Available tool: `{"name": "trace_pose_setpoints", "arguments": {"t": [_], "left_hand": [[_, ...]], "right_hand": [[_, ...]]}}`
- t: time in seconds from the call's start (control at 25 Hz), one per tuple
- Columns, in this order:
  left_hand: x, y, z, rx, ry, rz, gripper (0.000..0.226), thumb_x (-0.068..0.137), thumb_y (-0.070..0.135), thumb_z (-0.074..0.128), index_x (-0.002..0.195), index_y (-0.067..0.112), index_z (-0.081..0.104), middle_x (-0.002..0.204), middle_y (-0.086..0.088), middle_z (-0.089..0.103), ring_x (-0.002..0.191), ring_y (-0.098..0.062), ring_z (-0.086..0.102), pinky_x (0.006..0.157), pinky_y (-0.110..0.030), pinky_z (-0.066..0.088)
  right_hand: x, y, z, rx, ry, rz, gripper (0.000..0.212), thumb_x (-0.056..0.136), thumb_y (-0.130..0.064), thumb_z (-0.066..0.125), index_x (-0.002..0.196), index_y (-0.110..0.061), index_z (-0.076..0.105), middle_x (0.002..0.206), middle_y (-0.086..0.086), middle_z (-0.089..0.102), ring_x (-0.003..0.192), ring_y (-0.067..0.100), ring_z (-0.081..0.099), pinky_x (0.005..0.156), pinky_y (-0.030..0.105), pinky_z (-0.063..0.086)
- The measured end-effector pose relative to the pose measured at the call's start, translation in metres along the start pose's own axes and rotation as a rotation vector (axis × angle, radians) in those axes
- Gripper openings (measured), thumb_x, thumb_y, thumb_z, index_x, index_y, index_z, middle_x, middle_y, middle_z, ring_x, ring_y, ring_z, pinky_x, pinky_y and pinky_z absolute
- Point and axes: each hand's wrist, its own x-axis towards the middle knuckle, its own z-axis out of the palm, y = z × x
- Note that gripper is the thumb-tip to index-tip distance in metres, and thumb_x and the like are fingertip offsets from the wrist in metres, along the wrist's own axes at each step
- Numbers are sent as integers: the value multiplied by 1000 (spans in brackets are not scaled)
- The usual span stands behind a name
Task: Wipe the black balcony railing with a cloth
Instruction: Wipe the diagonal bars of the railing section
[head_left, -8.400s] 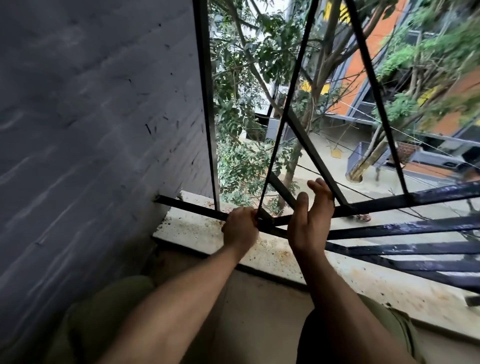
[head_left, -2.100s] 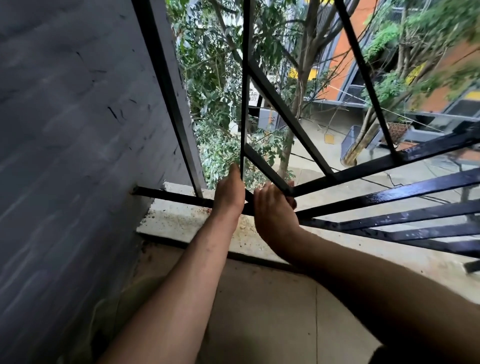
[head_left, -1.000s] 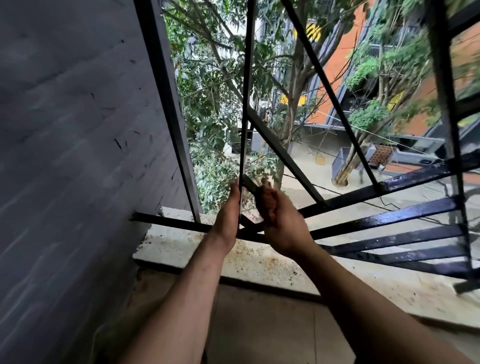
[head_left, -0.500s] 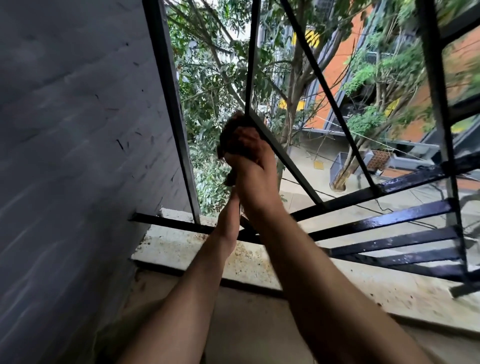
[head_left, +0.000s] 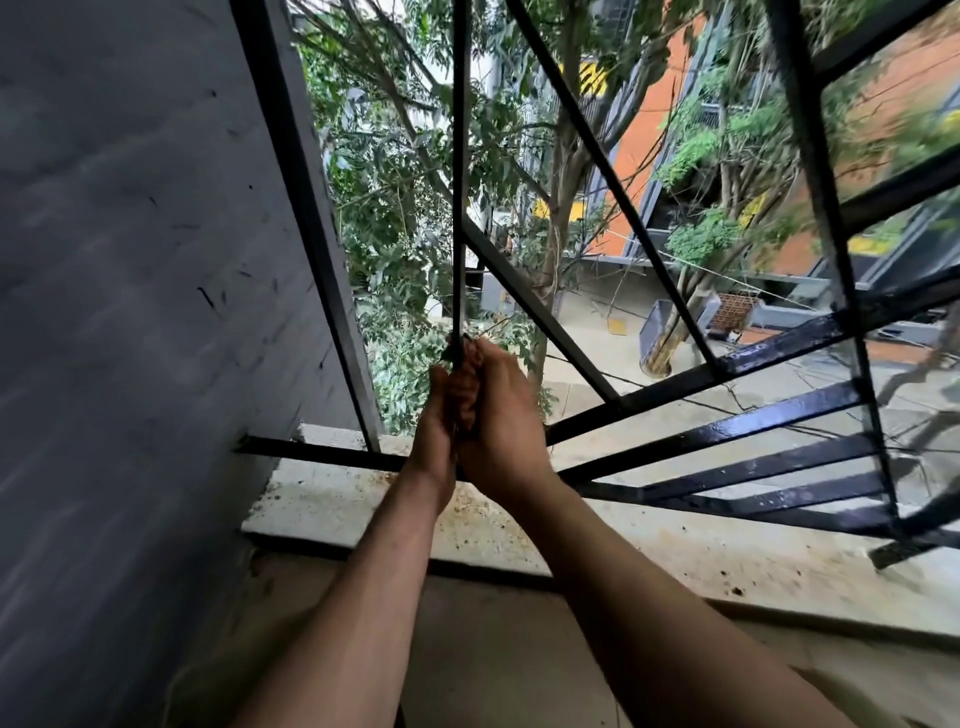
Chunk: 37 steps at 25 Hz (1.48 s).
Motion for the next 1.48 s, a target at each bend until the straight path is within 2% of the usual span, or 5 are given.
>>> {"name": "trace_pose_setpoints", "arguments": {"t": [0.44, 0.64, 1.04, 1.2, 1.48], "left_hand": [[9, -11, -17, 412, 29, 125, 75, 91, 76, 17, 85, 18, 65, 101, -7, 74, 101, -10, 67, 115, -47, 32], [16, -19, -24, 403, 31, 145, 79, 91, 74, 18, 92, 11, 67, 99, -6, 74, 94, -8, 67, 112, -51, 35], [16, -14, -22, 379, -26, 123, 65, 90, 75, 25, 80, 30, 69, 99, 0, 74, 107, -16, 66, 112, -51, 34], [14, -14, -25, 363, -25, 162, 64, 97, 65, 24, 87, 17, 66, 94, 3, 71, 99, -8, 64, 106, -43, 36], [13, -17, -21, 311, -61, 98, 55, 102, 66, 25, 110, 40, 73, 130, 12, 63, 128, -3, 52, 111, -38, 37]], "right_hand": [[-11, 13, -67, -1673, -774, -131, 32, 100, -14, 45, 122, 4, 59, 91, 21, 57, 79, 35, 52, 66, 49, 44], [-23, 15, -46, -1165, -514, 55, 54, 102, -22, 40, 143, 14, 39, 140, 32, 43, 130, 47, 40, 118, 61, 25], [-7, 31, -42, -1244, -504, 44, 49, 103, -16, 33, 144, 9, 41, 124, 32, 53, 111, 43, 52, 90, 50, 47], [-35, 20, -54, -1000, -452, 245, 56, 99, -11, 31, 148, 17, 30, 142, 45, 41, 136, 55, 41, 117, 62, 29], [36, -16, -38, 618, -135, 691, 14, 81, -2, 61, 90, 2, 71, 93, 22, 75, 82, 39, 69, 66, 43, 60]]}}
